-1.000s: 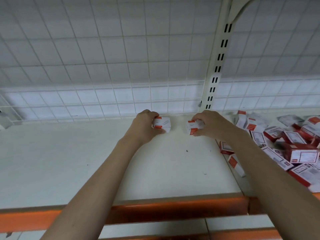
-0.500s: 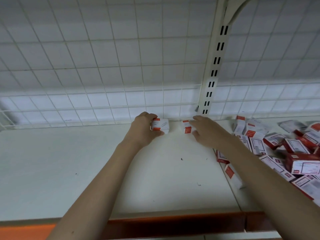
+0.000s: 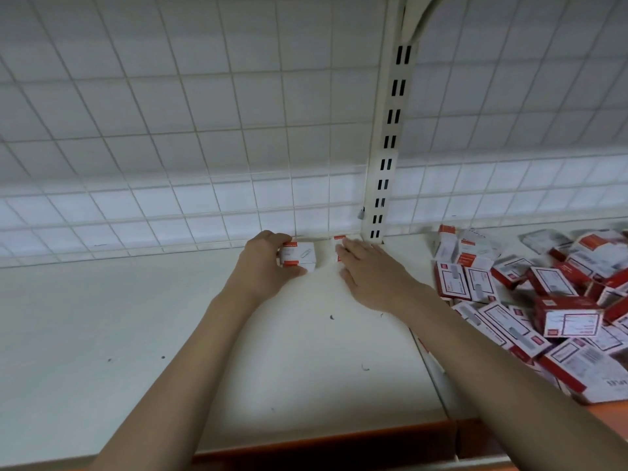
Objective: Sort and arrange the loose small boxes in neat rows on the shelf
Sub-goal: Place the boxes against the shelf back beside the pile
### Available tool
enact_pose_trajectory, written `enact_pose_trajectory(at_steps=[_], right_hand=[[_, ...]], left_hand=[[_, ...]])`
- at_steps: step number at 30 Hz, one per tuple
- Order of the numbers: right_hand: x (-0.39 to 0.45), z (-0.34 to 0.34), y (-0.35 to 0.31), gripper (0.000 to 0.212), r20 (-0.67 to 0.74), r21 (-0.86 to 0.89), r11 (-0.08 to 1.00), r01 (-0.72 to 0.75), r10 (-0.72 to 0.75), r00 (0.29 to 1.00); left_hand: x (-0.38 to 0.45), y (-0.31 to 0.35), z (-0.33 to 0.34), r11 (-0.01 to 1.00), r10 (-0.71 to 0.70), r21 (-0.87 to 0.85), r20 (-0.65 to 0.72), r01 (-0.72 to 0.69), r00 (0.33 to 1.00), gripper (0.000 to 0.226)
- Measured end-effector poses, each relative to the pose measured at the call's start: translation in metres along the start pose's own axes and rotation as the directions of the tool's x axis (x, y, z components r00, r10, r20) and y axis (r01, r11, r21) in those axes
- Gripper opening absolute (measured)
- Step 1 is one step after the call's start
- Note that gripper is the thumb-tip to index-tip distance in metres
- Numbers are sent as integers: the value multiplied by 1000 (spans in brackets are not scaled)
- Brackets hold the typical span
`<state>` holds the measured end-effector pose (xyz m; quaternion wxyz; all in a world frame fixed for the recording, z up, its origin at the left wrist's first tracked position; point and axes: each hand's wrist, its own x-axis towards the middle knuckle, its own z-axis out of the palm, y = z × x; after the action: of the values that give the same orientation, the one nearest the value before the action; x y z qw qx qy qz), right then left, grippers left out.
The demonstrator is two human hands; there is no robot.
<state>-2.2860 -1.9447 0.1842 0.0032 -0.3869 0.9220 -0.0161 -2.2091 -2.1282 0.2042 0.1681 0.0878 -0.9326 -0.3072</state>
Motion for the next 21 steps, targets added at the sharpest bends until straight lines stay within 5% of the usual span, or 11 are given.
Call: enact_pose_trajectory(at_steps=[21], right_hand=[[8,-9,7,51,-40,122,992,-20,25,999]], left_hand=[[1,6,6,1000,5,1,3,-5,1000,50]])
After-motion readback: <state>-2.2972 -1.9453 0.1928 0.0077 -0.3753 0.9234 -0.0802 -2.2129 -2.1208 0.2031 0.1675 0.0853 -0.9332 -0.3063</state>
